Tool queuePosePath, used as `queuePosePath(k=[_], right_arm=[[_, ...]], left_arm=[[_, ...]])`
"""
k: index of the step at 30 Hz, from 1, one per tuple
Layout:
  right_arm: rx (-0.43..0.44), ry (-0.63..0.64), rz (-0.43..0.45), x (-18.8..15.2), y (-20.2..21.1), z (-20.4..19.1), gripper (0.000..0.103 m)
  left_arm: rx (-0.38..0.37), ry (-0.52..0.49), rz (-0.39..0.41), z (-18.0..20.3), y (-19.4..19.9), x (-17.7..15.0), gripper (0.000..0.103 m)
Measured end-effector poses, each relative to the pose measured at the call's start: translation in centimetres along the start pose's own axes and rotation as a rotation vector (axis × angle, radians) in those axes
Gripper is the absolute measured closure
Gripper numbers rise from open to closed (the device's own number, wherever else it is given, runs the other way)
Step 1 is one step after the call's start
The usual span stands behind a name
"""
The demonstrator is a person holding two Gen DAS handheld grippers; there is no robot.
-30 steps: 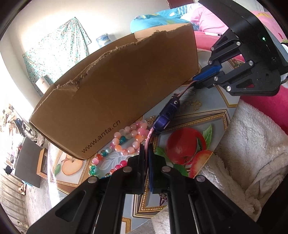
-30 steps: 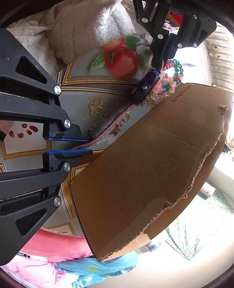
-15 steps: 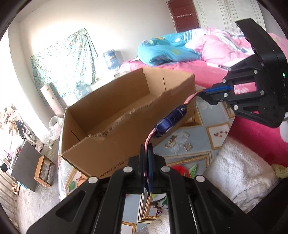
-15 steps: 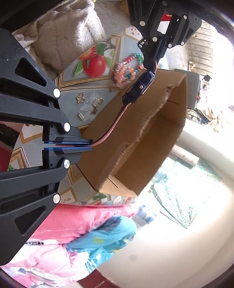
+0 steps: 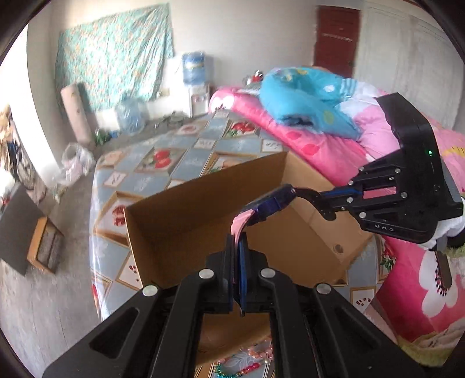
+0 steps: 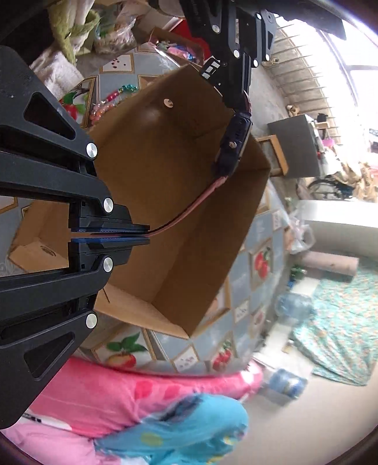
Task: Organize jewelry
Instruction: 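Lift the pink watch with the right tool and lower it into the box, then open the right tool to release the watch and withdraw from the box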
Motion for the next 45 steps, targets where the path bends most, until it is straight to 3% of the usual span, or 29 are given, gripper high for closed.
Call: queuePosePath(k=[5, 9, 13, 21, 23, 27, 34, 40, 45], right_arm=[[0.084, -0.073, -0.209, 1.1, -6.1, 1.3, 0.102], [0.080, -0.109, -0.297, 1.0, -9.2, 2.3, 0.094], [0.070, -0.151, -0.297, 1.4, -10.3, 3.2, 0.085], [0.052, -0.125, -0.229, 1.7, -8.8, 2.0, 0.081], [0.065, -0.102, -0.236, 1.7, -8.8, 1.1, 0.081], [0.128, -0.055, -0.307, 1.6, -10.3, -1.3, 0.081], [0.129, 0.038, -0.495, 0.3, -14.6, -4.3, 0.083], [0.048, 0.010, -0.455, 1.6, -15.0, -3.8, 0.084], [0.061, -0.013, -0.426, 2.0, -14.0, -4.5, 0.083]], left_arm=[[-0.005, 0.068, -0.184, -3.2, -6.3, -0.4, 0.099], [0.081, 0.027, -0.238, -4.3, -9.4, -0.8, 0.091], [0.103, 0.037, -0.190, -5.2, -9.4, 0.1, 0.073], [0.152, 0.087, -0.003, -6.9, -5.0, 1.9, 0.065], [0.173, 0.100, 0.059, -7.3, -3.1, 1.7, 0.056], [0.215, 0.129, 0.134, -7.9, -0.3, 0.0, 0.051], [0.230, 0.190, 0.192, -8.6, 1.9, -3.9, 0.049], [0.228, 0.218, 0.190, -8.8, 1.4, -6.7, 0.047], [0.222, 0.249, 0.195, -9.3, 1.9, -7.9, 0.047]])
Point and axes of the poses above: each gripper's, at about its wrist camera, not at the fingertips, and y roughly against the way its jaws point, z to its right, x to its top, the point moved 7 cm from there along -y, roughly the way its jaws point, and after that the axes turned 1 degree about y, right-handed, at the moved point
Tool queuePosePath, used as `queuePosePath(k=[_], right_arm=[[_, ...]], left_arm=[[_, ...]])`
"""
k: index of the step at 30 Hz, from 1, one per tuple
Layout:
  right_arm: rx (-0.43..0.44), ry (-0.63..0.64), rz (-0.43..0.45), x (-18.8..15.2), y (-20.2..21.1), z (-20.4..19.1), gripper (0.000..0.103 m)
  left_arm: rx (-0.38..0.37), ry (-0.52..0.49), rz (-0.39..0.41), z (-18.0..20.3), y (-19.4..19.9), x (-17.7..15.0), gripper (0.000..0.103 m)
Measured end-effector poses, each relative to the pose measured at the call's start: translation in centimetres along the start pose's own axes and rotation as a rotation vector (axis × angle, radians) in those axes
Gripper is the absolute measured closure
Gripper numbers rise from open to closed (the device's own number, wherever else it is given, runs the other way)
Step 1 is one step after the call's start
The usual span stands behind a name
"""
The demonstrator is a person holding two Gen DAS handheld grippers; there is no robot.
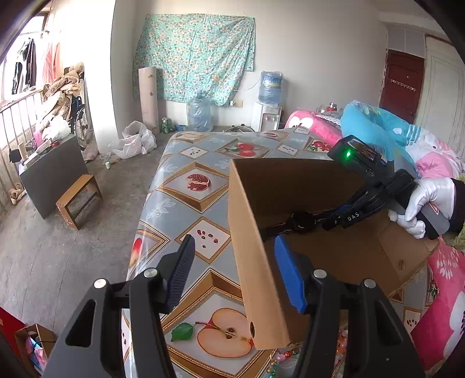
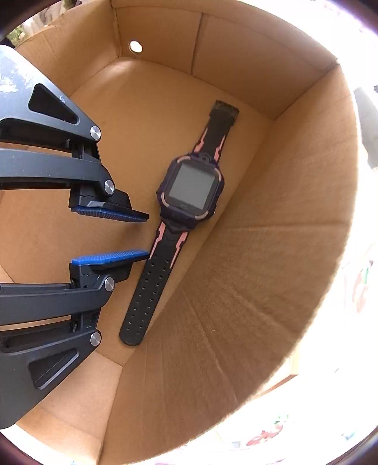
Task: Organize jewelry
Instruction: 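Open the right tool to release the watch and withdraw from the box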
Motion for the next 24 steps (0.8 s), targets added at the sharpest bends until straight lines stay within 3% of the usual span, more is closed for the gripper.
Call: queuePosePath(k=[3, 6, 14, 19, 23, 24], right_arm=[[0.013, 0.005, 0.043, -1.4, 2.2, -0.2, 0.082], [0.039, -0.008, 0.141, -2.6, 6.3, -0.8, 0.079], [0.082, -0.117, 0.514, -10.6, 17.7, -1.3, 0.066], [-0.082, -0.181, 0.747, -16.8, 21.8, -1.1, 0.026], [-0.152, -0.251, 0.906, -22.1, 23.3, -2.3, 0.019], [-0.165, -0.269, 0.953, -23.0, 23.9, -2.7, 0.012]], left_arm=[[-0.009, 0.005, 0.015, 0.2, 0.8, 0.0, 0.047], [-0.029, 0.013, 0.032, 0.7, 1.8, -0.3, 0.045], [-0.089, -0.001, 0.073, 2.6, 3.9, -2.1, 0.037], [-0.102, -0.046, 0.090, 4.2, 5.1, -3.2, 0.033], [-0.082, -0.071, 0.080, 4.9, 5.5, -4.6, 0.032], [-0.078, -0.074, 0.076, 5.0, 5.6, -5.1, 0.032]])
Point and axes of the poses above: each gripper's, at about its wrist camera, not at the fingertips, and y roughly against the way its jaws point, z to its right, x to its top, the point moved 7 cm from there along -y, roughly the way its jaws point, and after that the axes turned 1 degree about y, right-handed, at the moved point
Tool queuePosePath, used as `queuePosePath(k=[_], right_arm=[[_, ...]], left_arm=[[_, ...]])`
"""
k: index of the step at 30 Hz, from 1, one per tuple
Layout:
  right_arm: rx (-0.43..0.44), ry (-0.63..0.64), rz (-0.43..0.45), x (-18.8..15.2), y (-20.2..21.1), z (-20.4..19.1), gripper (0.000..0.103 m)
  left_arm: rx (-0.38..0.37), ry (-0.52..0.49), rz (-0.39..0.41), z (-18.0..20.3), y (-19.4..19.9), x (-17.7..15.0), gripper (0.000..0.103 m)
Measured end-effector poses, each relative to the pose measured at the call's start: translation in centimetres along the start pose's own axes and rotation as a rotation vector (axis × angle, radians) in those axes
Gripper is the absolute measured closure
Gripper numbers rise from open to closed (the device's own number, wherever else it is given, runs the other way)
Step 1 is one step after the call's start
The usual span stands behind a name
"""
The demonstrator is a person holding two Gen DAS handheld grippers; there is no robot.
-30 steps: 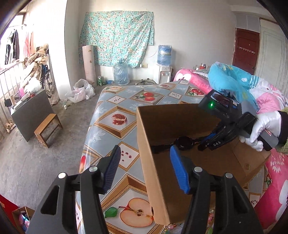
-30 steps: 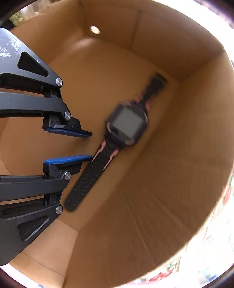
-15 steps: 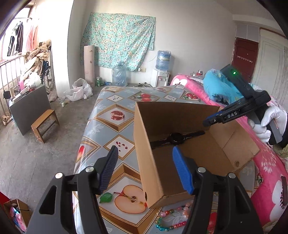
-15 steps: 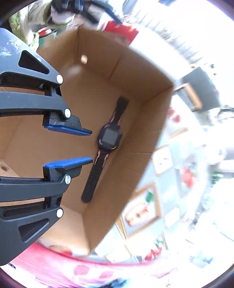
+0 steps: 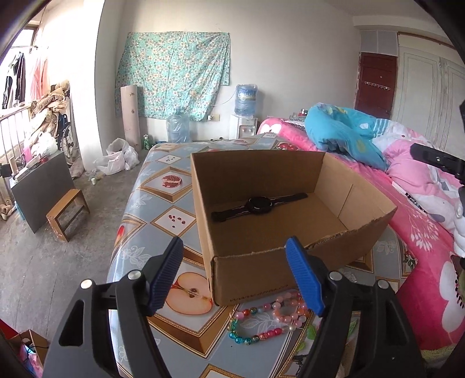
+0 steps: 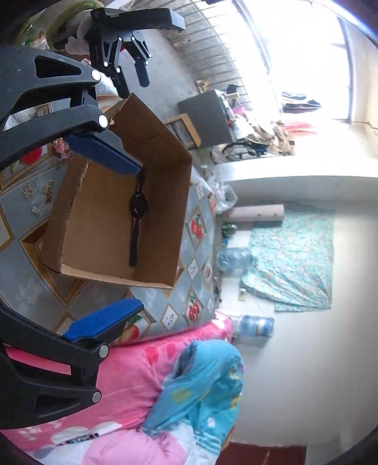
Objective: Organize jewelry
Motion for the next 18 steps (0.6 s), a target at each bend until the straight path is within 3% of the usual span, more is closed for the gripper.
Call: queuePosePath(k=[1, 4, 9, 12, 18], right_arm=[[-0.013, -0.016, 0.043, 0.0, 0.9, -0.3, 0.007], [-0.063, -0.040, 0.099, -1.3, 1.4, -0.6, 0.007], [-0.061, -0.118, 0.046, -4.6, -0.4, 0.1, 0.007], [-0.036, -0.179, -0.030, -6.5, -1.5, -0.2, 0.007], [0.024, -0.290, -0.160, -8.7, -4.9, 0.1, 0.030]], left_arm=[[0.004, -0.004, -0.004, 0.0, 0.0, -0.5, 0.031], [0.014, 0.009, -0.044, 0.0, -0.5, -1.8, 0.031], [0.040, 0.014, -0.069, 0.2, -1.3, -3.3, 0.031], [0.068, 0.009, -0.081, 0.2, -1.9, -3.7, 0.031], [0.068, 0.038, -0.097, 0.0, -2.8, -3.9, 0.031]])
Point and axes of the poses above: each gripper's, at about its wrist camera, not at the fingertips, and y roughly against the way its jaws point, z to its right, x to its top, the point moved 7 cm from there along -y, roughly the way its jaws point, and after that the axes turned 1 degree about y, right-handed, at the moved point
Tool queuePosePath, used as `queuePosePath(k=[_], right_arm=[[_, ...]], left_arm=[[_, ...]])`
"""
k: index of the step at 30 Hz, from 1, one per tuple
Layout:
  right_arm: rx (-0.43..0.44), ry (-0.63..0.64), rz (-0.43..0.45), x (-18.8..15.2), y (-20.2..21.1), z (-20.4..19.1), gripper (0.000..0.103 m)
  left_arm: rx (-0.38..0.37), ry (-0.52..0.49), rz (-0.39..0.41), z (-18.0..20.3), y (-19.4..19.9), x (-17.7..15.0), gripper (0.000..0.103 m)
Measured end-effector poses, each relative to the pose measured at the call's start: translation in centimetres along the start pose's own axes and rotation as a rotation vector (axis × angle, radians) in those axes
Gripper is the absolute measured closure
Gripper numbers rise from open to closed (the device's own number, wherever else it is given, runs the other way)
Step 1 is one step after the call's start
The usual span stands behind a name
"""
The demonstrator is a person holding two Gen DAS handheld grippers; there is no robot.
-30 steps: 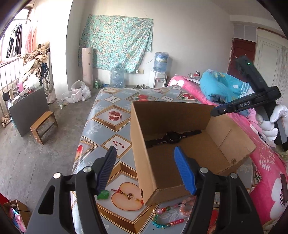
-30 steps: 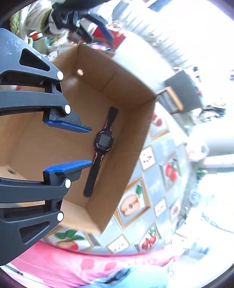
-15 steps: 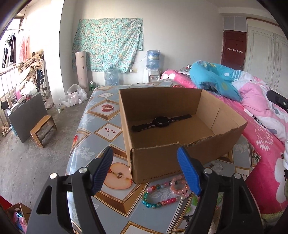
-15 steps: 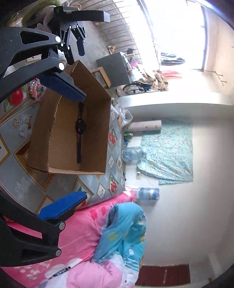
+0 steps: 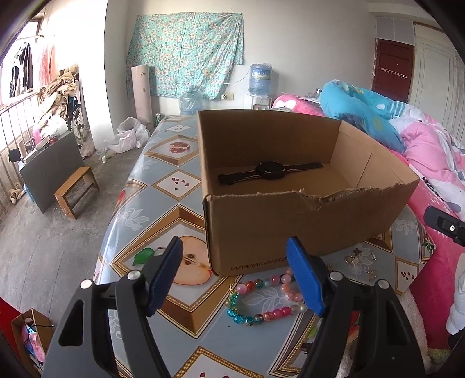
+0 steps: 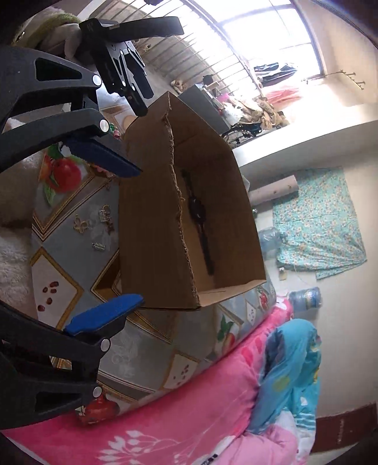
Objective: Organize jewelry
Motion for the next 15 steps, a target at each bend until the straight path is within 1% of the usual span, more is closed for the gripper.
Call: queuePosePath(k=[3, 7, 10, 15], right_arm=[[0.010, -0.010, -0.036, -0.3, -0.9, -0.2, 0.039], [0.027, -0.015, -0.065, -0.9, -1.8, -1.0, 0.046], [0.032, -0.010, -0.080, -1.0, -2.4, -1.3, 0.050], [0.039, -0.021, -0.101, -1.0, -3.1, -1.0, 0.052]], left_arm=[[0.000, 0.005, -0.010, -0.1, -0.3, -0.1, 0.031], [0.003, -0.005, -0.023, 0.1, -0.6, -0.1, 0.031], [0.004, -0.004, -0.038, 0.3, -1.1, 0.0, 0.031], [0.015, 0.001, -0.054, 0.5, -1.7, 0.1, 0.031]])
Point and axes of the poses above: each gripper's, at about its wrist camera, not at the fingertips, and y roughly against the way its jaws point, z to its right, x to its top, the point moved 7 cm from there along -y, roughly the way its jaws point, and after that the axes turned 1 degree about y, right-handed, at the moved point
